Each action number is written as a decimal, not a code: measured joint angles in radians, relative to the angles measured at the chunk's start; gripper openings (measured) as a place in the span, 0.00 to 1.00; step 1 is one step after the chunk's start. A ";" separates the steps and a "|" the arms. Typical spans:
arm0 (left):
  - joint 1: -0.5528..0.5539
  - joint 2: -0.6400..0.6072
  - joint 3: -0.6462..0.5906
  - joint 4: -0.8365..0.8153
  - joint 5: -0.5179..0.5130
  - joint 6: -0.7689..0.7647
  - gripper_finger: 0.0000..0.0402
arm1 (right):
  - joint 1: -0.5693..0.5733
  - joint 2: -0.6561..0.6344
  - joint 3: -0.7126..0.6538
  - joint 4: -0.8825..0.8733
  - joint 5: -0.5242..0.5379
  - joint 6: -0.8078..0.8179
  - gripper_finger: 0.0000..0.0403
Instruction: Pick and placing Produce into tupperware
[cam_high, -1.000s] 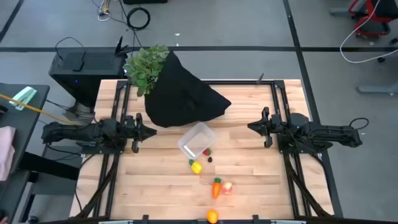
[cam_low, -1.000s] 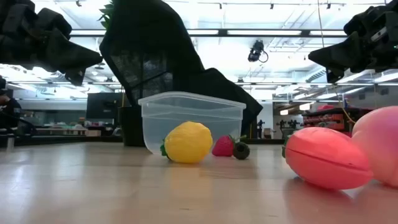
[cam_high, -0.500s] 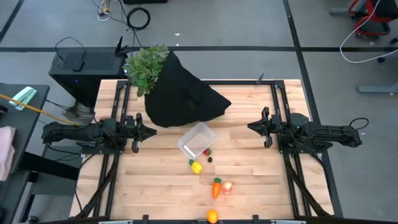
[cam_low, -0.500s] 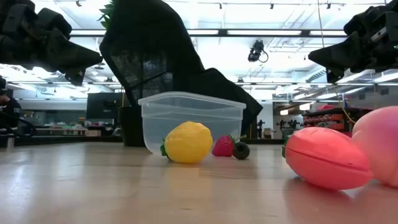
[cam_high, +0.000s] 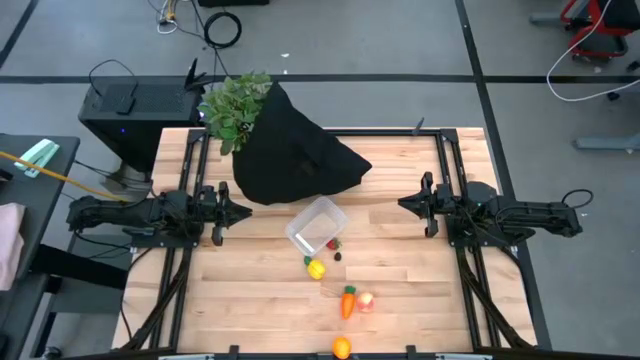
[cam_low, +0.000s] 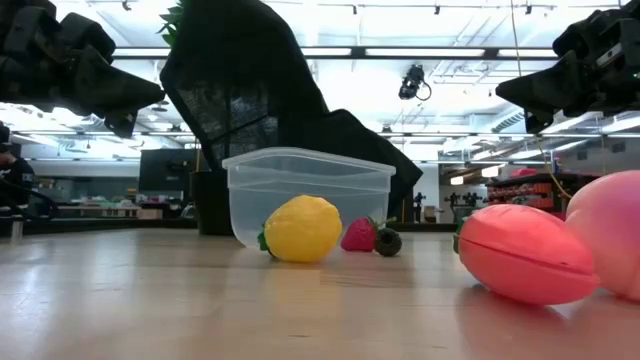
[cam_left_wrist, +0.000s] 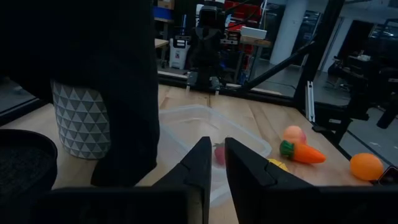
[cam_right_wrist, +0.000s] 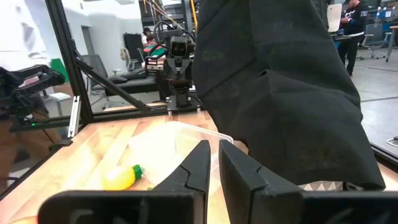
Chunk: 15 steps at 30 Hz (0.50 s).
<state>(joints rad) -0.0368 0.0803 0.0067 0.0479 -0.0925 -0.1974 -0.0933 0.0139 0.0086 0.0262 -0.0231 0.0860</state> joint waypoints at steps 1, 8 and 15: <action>0.000 0.000 0.000 0.000 0.000 0.000 0.13 | 0.000 0.000 0.000 0.000 0.000 0.000 0.10; 0.000 0.000 0.000 0.000 0.000 0.000 0.15 | 0.000 0.000 0.000 0.000 0.000 0.000 0.10; 0.000 0.000 0.000 0.000 0.000 0.000 0.14 | 0.000 0.000 0.000 0.000 0.000 0.000 0.10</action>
<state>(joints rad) -0.0367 0.0802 0.0067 0.0480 -0.0926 -0.1973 -0.0934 0.0140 0.0086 0.0264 -0.0234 0.0860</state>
